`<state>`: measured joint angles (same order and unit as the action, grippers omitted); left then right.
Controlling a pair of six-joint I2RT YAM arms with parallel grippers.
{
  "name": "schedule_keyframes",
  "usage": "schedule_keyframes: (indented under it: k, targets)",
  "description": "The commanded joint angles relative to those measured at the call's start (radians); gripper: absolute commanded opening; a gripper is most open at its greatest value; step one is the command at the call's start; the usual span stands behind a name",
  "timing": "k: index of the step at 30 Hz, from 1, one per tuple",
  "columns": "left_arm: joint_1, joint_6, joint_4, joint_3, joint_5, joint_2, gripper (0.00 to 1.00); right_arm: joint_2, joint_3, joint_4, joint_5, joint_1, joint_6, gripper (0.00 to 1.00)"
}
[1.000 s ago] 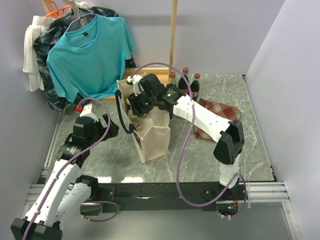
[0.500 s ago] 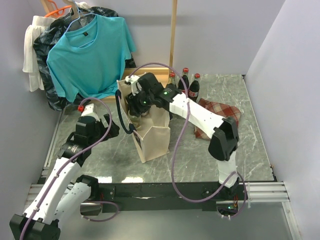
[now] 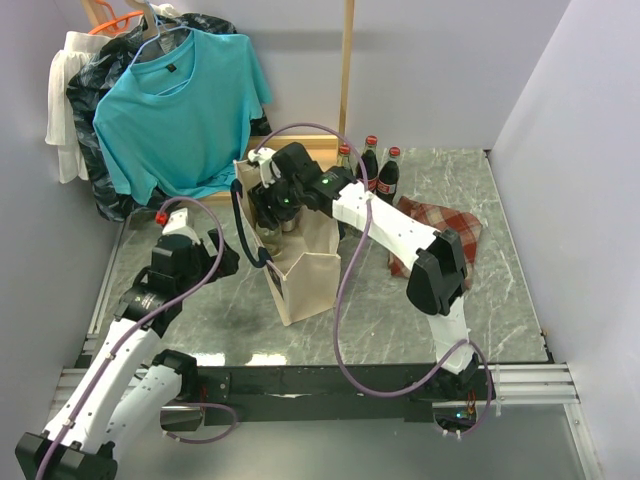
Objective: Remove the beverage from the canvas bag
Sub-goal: Take out the drink from the canvas bag.
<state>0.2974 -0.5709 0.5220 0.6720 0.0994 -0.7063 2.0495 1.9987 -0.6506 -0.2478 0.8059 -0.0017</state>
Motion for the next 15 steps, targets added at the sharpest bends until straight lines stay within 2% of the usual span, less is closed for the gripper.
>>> schedule_keyframes:
  k: [1, 15]
  targets:
    - [0.016, -0.015, -0.007, 0.041, 0.025, 0.008, 0.96, 0.014, 0.048, 0.008, 0.012, -0.022, -0.011, 0.64]
    - [0.055, -0.015, -0.007, 0.041, 0.022, -0.015, 0.96, 0.061, 0.081, 0.011, -0.051, -0.034, 0.000, 0.65]
